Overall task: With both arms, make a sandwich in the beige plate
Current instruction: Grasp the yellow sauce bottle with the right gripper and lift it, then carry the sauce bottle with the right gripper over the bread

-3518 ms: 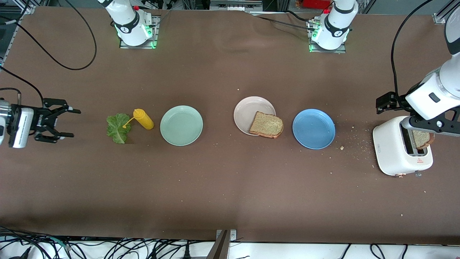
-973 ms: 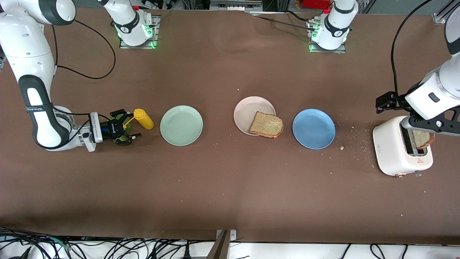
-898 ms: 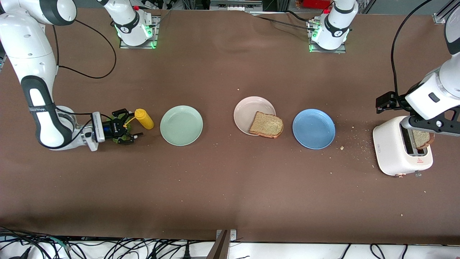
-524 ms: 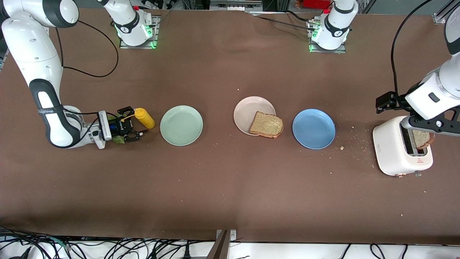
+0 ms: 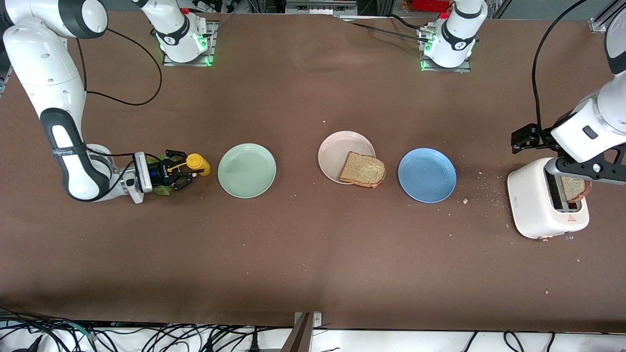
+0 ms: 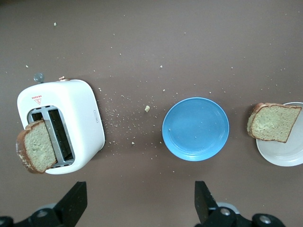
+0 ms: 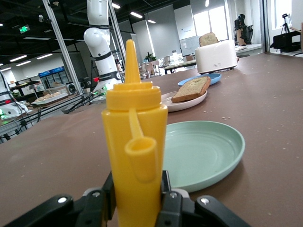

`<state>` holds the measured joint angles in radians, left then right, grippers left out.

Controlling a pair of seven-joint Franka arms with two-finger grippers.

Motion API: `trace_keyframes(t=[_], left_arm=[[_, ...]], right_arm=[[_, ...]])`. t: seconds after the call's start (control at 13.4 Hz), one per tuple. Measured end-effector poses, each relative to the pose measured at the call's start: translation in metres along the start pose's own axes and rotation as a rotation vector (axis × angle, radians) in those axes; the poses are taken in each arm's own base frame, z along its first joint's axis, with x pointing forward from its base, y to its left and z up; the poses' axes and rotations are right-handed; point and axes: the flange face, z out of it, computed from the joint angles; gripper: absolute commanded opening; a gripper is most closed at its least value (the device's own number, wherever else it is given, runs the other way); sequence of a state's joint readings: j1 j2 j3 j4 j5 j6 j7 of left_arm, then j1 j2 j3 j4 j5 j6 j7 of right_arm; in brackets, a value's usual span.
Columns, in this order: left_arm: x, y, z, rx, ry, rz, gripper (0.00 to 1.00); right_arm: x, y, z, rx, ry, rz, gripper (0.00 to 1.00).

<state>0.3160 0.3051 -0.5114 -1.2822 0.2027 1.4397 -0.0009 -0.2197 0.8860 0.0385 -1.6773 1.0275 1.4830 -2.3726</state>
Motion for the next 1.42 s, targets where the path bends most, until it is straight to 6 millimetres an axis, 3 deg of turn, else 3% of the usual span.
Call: trace_keyframes(t=[0.15, 0.3, 0.45, 0.67, 0.82, 1.05, 1.42], left_arm=[[0.000, 0.000, 0.000, 0.000, 0.000, 0.000, 1.00], [0.000, 0.000, 0.000, 0.000, -0.001, 0.000, 1.00], [0.000, 0.000, 0.000, 0.000, -0.001, 0.000, 1.00], [0.000, 0.000, 0.000, 0.000, -0.001, 0.000, 1.00], [0.000, 0.000, 0.000, 0.000, -0.002, 0.000, 1.00], [0.000, 0.000, 0.000, 0.000, -0.002, 0.000, 1.00], [0.000, 0.000, 0.000, 0.000, -0.004, 0.000, 1.00]], right_arm=[[0.012, 0.007, -0.006, -0.008, -0.011, 0.068, 0.00], [0.051, 0.023, -0.010, 0.009, -0.073, 0.127, 0.00], [0.121, 0.043, -0.002, 0.033, -0.202, 0.233, 0.00], [0.234, 0.059, 0.034, 0.048, -0.423, 0.347, 0.00], [0.295, 0.066, 0.081, 0.049, -0.603, 0.385, 0.00], [0.358, 0.063, 0.186, 0.020, -0.858, 0.427, 0.00], [0.383, 0.029, 0.335, -0.054, -1.265, 0.386, 0.00]])
